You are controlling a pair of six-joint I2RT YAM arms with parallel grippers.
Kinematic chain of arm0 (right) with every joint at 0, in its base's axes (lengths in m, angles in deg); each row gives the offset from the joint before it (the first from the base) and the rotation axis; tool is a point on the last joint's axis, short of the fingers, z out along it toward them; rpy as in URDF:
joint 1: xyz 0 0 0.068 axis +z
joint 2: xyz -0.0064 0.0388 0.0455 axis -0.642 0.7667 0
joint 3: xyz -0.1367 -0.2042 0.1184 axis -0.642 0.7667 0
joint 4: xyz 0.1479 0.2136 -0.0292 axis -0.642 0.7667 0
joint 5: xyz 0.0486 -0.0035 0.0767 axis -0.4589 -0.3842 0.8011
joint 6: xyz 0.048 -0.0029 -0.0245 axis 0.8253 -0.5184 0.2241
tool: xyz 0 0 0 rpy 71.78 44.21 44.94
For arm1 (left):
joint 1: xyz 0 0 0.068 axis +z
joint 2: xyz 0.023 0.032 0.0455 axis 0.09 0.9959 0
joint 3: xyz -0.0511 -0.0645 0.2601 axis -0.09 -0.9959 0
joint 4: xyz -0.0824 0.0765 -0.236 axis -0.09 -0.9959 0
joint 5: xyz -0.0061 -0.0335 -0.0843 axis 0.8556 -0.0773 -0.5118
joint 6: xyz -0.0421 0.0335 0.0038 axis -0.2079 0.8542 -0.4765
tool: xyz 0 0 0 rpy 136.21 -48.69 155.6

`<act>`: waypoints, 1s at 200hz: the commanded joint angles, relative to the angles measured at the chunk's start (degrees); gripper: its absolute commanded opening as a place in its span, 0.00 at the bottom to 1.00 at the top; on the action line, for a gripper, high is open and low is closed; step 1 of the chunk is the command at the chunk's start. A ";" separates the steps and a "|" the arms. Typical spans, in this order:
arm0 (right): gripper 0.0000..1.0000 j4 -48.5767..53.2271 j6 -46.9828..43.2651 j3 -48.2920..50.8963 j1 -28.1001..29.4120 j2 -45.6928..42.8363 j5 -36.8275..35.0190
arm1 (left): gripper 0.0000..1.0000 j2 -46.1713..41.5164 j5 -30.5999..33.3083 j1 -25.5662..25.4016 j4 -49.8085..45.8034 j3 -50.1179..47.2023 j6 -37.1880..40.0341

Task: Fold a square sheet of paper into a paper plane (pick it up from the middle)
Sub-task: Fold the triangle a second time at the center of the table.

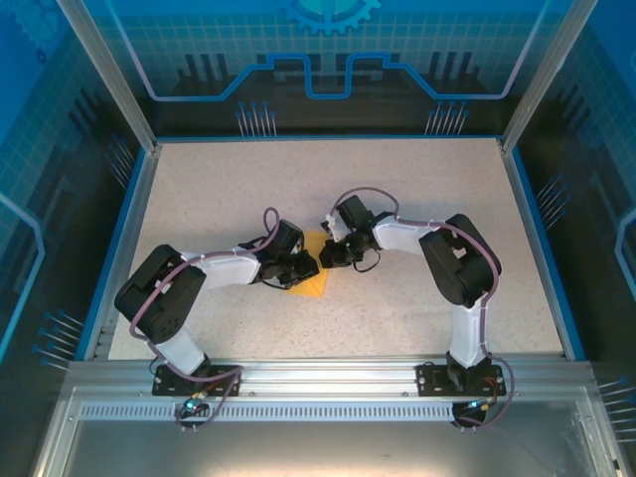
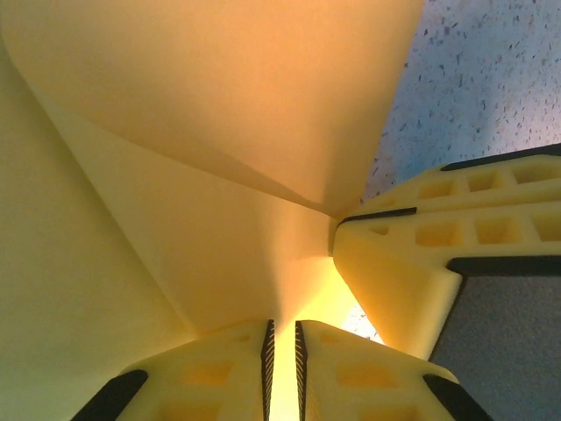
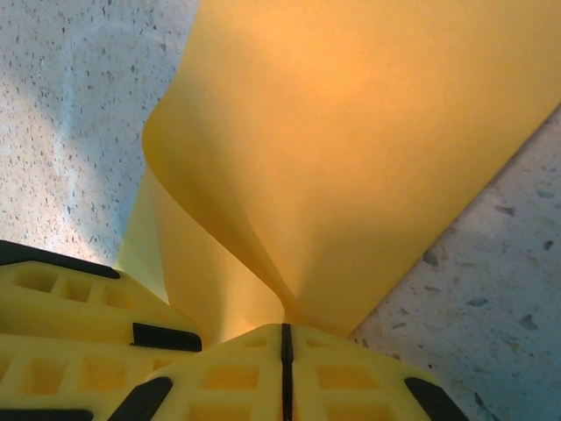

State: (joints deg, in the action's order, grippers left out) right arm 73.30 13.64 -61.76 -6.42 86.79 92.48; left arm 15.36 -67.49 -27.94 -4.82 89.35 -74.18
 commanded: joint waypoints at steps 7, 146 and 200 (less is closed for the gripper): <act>0.08 1.55 -1.46 -1.91 1.00 1.42 0.82 | 0.21 -1.07 0.57 0.39 -0.89 -0.01 0.04; 0.09 2.02 -2.77 -4.28 1.22 3.28 1.72 | 0.20 -2.22 -0.56 0.35 1.18 -2.67 -1.67; 0.14 2.75 -2.24 -4.99 1.37 3.46 1.73 | 0.18 -1.76 0.87 0.39 -0.54 -2.48 -1.61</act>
State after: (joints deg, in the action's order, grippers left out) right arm 74.32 11.78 -65.44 -6.07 89.33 92.74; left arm 12.50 -67.69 -27.94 -3.79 87.36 -75.65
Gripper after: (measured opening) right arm 0.124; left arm 0.178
